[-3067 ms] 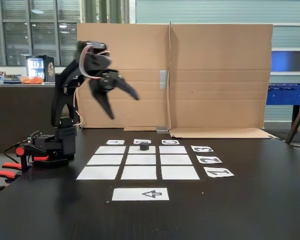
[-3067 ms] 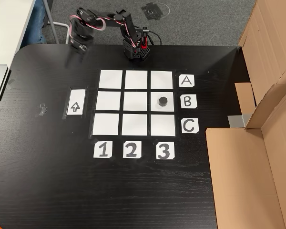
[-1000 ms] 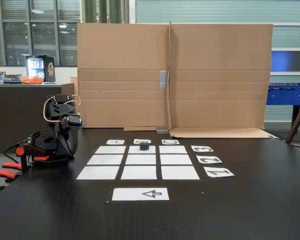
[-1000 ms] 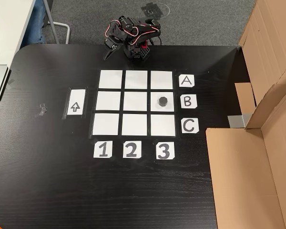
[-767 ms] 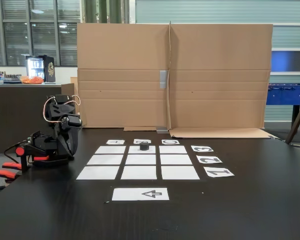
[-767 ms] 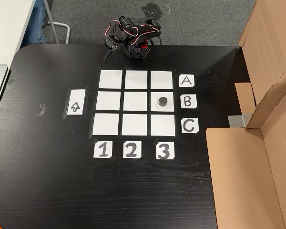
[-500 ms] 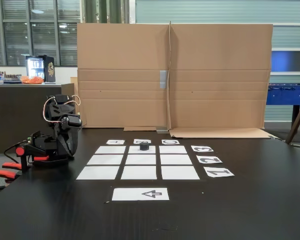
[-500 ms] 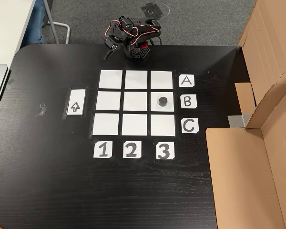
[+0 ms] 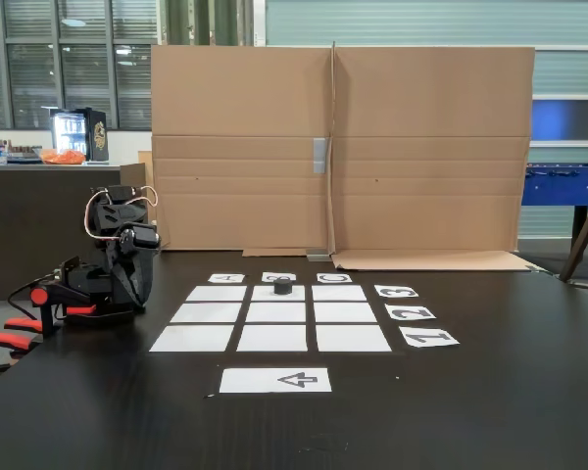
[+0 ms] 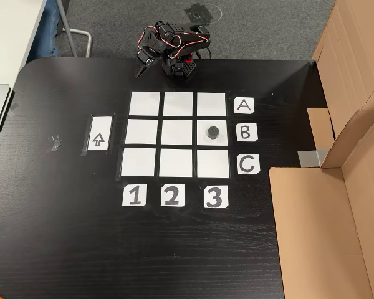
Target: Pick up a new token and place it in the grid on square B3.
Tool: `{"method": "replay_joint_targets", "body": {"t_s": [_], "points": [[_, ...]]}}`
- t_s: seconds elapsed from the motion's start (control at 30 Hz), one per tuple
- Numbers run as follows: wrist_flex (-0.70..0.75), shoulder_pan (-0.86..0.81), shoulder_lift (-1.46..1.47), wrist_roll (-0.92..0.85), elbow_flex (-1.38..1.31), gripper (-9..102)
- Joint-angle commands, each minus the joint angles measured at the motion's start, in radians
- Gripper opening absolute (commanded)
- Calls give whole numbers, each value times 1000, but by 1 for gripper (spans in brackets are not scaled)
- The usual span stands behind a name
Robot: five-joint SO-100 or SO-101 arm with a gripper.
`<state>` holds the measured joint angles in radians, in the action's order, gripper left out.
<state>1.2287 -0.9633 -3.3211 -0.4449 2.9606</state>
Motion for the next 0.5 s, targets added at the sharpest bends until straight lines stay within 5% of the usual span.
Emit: {"method": "replay_joint_targets", "body": {"t_s": [0.0,0.47], "points": [[6,11,-2,-5,-3,-1],[3,25,-2,-3,-3,-1]]}}
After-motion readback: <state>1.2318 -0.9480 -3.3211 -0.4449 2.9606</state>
